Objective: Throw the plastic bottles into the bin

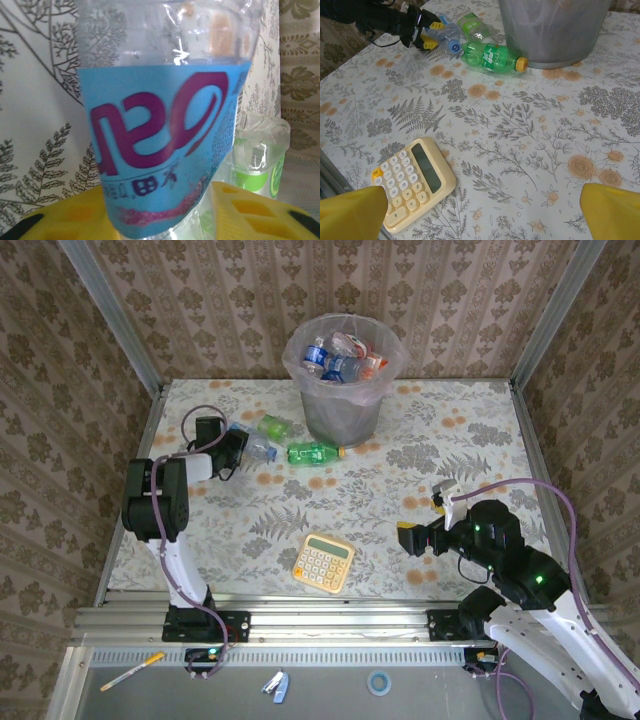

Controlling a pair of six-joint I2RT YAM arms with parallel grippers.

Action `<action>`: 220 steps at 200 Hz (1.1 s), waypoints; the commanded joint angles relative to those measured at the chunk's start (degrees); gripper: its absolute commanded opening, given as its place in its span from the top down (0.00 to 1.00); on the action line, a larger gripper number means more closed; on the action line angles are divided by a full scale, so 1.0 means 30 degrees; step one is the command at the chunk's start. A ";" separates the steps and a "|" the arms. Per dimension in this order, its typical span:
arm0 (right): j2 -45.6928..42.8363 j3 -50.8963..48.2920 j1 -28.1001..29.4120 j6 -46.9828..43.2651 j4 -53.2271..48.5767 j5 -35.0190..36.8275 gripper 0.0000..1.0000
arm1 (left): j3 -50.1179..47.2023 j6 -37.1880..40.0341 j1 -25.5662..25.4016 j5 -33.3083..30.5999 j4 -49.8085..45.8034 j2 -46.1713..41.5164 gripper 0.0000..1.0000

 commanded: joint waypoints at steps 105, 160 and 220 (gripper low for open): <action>-0.0292 -0.0268 -0.0056 0.0284 -0.0206 0.0357 0.00 | -0.3019 0.2568 0.1081 0.0130 0.1062 -0.4150 0.78; -0.0301 -0.0241 -0.0056 0.0288 -0.0209 0.0335 0.00 | -0.4448 0.4658 0.1139 -0.0960 0.0468 -0.7909 0.79; -0.0221 -0.0274 -0.0056 0.0245 -0.0060 0.0295 0.00 | -0.5998 0.7559 0.0720 -0.1518 0.4599 -1.3767 0.78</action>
